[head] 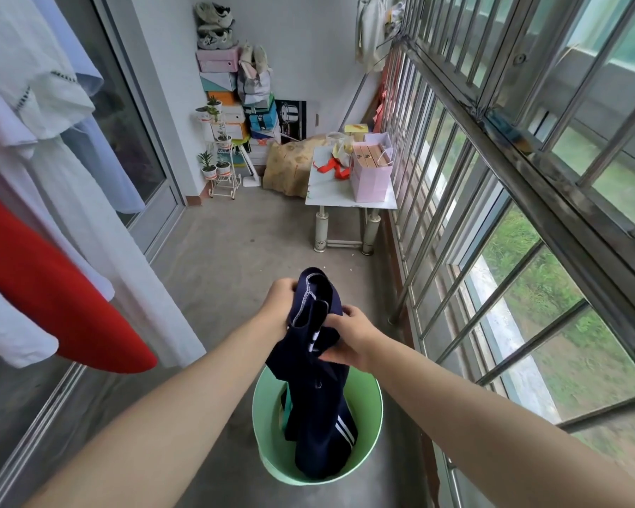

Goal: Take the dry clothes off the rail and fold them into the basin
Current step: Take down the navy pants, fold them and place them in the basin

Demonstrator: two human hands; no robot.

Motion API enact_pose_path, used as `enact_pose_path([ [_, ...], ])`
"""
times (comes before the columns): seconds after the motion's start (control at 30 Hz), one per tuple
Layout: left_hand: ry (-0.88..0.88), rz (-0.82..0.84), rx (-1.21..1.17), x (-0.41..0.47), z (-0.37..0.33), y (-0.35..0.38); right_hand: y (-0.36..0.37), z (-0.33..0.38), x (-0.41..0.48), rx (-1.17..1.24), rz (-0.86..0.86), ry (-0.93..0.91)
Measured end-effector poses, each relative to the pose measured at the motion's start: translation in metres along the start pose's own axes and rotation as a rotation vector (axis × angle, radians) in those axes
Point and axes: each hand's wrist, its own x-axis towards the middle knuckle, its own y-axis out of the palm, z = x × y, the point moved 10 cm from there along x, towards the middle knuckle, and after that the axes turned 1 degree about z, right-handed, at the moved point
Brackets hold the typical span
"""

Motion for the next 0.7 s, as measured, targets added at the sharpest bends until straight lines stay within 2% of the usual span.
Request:
enact_pose_path([
  [0.07,0.021,-0.003,0.044,0.0,-0.001,0.0,-0.008,0.006,0.006,0.062,-0.039,-0.03],
  [0.13,0.06,-0.007,0.089,0.0,-0.005,0.0,-0.021,0.015,0.004,-0.036,-0.11,-0.067],
  [0.2,0.106,-0.024,0.148,0.001,-0.01,-0.005,-0.036,0.026,-0.005,-0.334,-0.19,-0.106],
  [0.33,0.241,-0.048,0.338,0.005,-0.022,-0.019,-0.06,0.055,-0.01,-1.115,-0.322,-0.201],
  [0.4,0.363,-0.017,0.538,0.005,-0.029,-0.019,-0.085,0.06,-0.008,-1.21,-0.407,-0.167],
  [0.47,0.406,0.017,0.62,0.006,-0.03,-0.02,-0.113,0.062,-0.006,-1.061,-0.471,-0.136],
  [0.57,0.423,0.053,0.69,0.009,-0.027,-0.022,-0.138,0.042,-0.004,-0.498,-0.467,-0.036],
  [0.6,0.42,0.068,0.706,0.01,-0.025,-0.021,-0.136,0.039,-0.003,-0.381,-0.449,-0.042],
  [0.7,0.425,0.102,0.75,0.011,-0.022,-0.018,-0.116,0.046,0.004,-0.266,-0.341,-0.173],
])
